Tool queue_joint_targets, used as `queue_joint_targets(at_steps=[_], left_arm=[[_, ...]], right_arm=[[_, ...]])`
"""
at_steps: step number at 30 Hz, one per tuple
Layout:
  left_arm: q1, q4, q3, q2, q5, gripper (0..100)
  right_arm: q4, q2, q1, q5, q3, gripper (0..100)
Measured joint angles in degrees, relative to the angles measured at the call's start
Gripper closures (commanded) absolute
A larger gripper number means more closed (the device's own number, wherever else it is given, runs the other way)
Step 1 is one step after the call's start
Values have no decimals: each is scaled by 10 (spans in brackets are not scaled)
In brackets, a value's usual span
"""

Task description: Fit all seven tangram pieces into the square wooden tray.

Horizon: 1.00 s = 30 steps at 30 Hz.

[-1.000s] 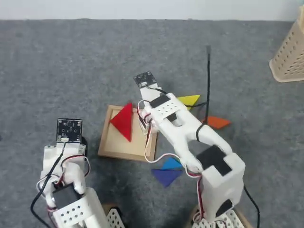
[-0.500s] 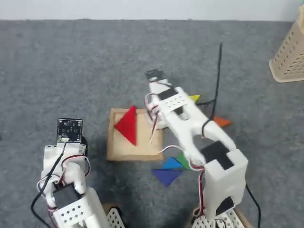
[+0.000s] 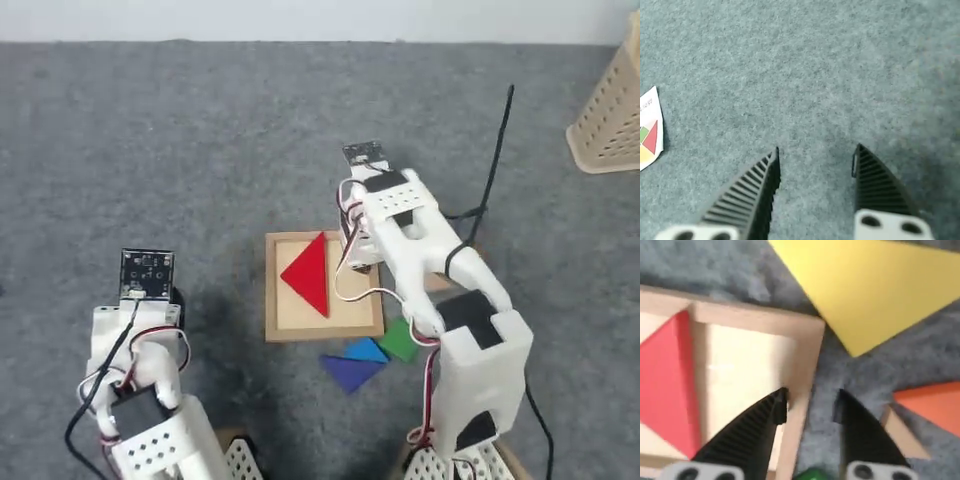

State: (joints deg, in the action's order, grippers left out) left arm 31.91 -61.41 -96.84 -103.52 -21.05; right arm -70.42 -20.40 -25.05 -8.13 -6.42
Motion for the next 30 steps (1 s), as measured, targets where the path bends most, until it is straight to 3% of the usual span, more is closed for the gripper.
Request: queue_joint_targets(at_steps=[11,15,22,30], left_arm=[[0,0,0,0,0,782],[0,0,0,0,0,782],[0,0,0,0,0,782],[0,0,0,0,0,782]], right_arm=[[-62,0,-51,0,127,823],[1,62,-85,0,44,846],[132,252,-164,78,-201,759],[143,235,-221,153,-239,753]])
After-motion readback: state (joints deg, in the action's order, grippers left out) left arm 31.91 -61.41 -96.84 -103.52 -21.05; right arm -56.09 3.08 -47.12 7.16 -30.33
